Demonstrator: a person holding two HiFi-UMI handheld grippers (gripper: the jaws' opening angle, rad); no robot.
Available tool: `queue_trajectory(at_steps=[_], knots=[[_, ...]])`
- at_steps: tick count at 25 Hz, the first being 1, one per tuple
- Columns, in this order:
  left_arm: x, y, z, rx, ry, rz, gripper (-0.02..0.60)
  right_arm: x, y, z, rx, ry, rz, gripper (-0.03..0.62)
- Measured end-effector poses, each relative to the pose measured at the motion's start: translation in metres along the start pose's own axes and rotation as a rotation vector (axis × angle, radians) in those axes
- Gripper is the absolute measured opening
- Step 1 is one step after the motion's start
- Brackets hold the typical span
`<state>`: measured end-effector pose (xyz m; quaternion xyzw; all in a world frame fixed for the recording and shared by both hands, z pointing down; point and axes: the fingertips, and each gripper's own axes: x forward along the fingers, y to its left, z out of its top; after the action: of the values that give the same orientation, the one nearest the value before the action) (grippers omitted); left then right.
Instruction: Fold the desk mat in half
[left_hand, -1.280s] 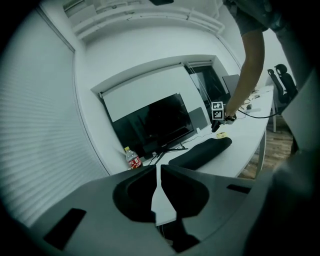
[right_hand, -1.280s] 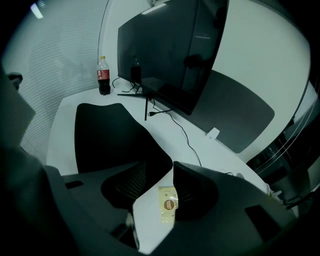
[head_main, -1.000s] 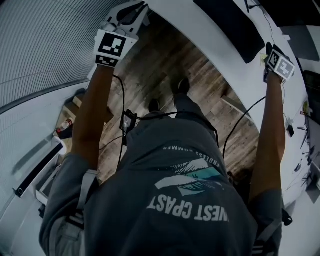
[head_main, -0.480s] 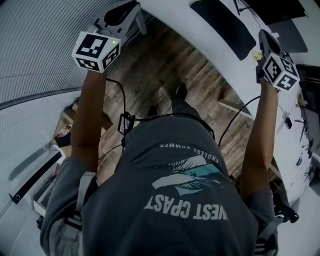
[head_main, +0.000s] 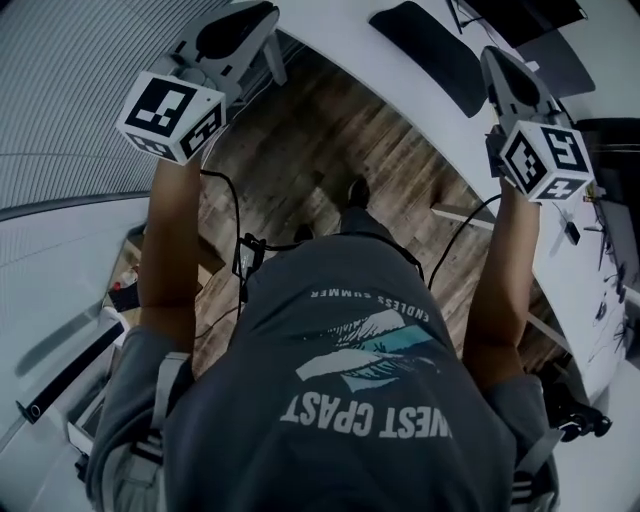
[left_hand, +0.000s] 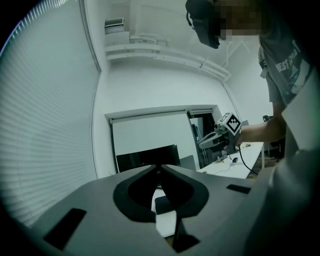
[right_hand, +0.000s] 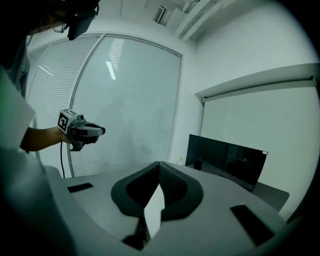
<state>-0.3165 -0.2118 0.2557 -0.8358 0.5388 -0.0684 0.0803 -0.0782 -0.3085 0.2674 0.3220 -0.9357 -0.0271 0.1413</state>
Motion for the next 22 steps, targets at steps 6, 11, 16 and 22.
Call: queue_trajectory(at_steps=[6, 11, 16, 22], knots=[[-0.012, -0.018, 0.037, 0.018, -0.047, -0.036, 0.037, -0.024, 0.035, 0.035, 0.003, -0.045, 0.037, 0.025], [-0.015, -0.037, 0.059, 0.024, -0.057, -0.069, 0.035, -0.039, 0.051, 0.052, 0.011, -0.071, 0.054, 0.025], [-0.018, -0.052, 0.075, 0.039, -0.076, -0.103, 0.035, -0.051, 0.063, 0.064, 0.007, -0.098, 0.061, 0.025], [-0.024, -0.064, 0.089, 0.058, -0.096, -0.135, 0.034, -0.061, 0.083, 0.076, -0.018, -0.123, 0.086, 0.025]])
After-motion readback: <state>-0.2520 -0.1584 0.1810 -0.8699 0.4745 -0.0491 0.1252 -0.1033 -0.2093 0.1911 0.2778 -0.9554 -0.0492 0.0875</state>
